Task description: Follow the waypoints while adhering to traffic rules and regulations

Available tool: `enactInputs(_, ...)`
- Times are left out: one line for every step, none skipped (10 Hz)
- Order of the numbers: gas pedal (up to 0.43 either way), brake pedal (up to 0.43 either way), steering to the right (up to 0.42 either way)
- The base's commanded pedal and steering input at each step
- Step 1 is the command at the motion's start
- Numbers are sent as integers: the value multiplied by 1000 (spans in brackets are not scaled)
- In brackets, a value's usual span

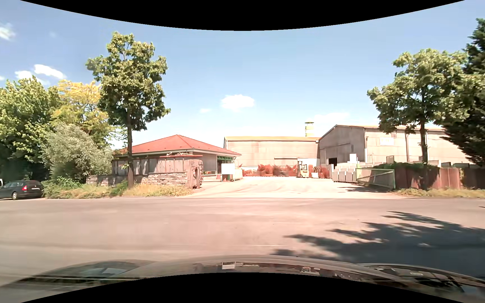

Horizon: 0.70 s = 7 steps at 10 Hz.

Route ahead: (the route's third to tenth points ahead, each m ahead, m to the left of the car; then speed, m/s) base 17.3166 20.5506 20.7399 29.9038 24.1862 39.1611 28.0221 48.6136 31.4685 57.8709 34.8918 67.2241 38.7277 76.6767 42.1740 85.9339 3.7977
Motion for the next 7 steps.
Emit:
enactInputs(157,0,-108)
enactInputs(169,0,-122)
enactInputs(169,0,-144)
enactInputs(169,0,-174)
enactInputs(169,0,-199)
enactInputs(209,0,-236)
enactInputs(248,0,-274)
